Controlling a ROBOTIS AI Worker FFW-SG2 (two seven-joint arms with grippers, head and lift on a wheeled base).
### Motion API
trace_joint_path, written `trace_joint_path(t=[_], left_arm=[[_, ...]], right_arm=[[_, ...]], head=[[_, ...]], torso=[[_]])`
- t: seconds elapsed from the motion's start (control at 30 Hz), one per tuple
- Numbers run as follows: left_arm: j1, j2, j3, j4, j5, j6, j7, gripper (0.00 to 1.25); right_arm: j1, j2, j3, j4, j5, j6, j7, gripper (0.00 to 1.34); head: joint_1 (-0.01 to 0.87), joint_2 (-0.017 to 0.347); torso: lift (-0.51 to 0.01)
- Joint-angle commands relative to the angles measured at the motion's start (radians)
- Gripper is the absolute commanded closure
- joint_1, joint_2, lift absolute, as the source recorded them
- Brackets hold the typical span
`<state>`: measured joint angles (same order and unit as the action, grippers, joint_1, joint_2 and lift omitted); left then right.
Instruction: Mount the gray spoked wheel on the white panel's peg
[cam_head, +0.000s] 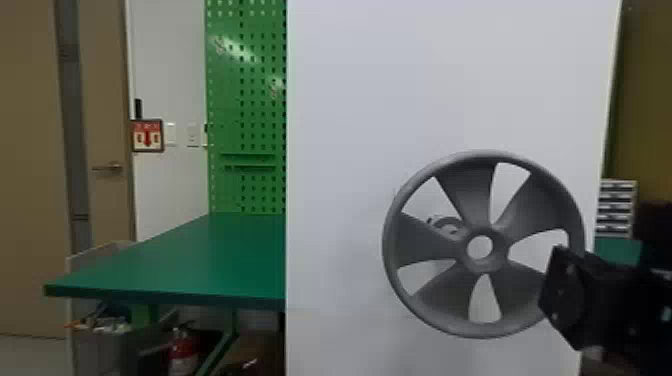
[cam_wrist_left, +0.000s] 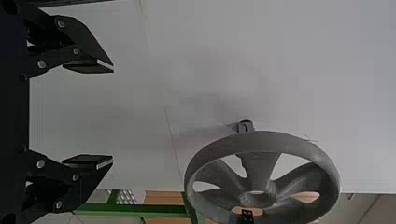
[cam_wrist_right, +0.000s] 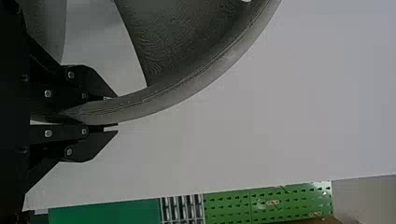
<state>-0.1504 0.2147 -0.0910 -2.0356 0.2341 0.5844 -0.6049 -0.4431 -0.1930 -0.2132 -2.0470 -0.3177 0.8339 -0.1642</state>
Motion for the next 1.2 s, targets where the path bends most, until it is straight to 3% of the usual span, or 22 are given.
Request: trace_joint_path(t=[0.0,0.57,1.17], left_arm=[[0.000,0.000,-0.003,0.000,-0.001,0.000,0.000,0.55],[-0.003,0.000,-0.012,0.000,-0.004,0.000,0.000,0.55],[-0.003,0.002,-0.018,0.000,-0.006,0.002,0.000,0.55]], right_arm=[[-0.008,0.000,0.000,0.014,-0.008,-0.006,0.000,1.28],[-0.039,-0.006,0.009,0.071,-0.040,-0.032,0.002,1.28],[-0.055,-0.014,-0.005,0.137,-0.046,-0.070,0.063,1.28]], head=[[0.123,-0.008],[0.123,-0.008],[0.123,-0.008]], torso=[[-0.401],[-0.401],[-0.401]])
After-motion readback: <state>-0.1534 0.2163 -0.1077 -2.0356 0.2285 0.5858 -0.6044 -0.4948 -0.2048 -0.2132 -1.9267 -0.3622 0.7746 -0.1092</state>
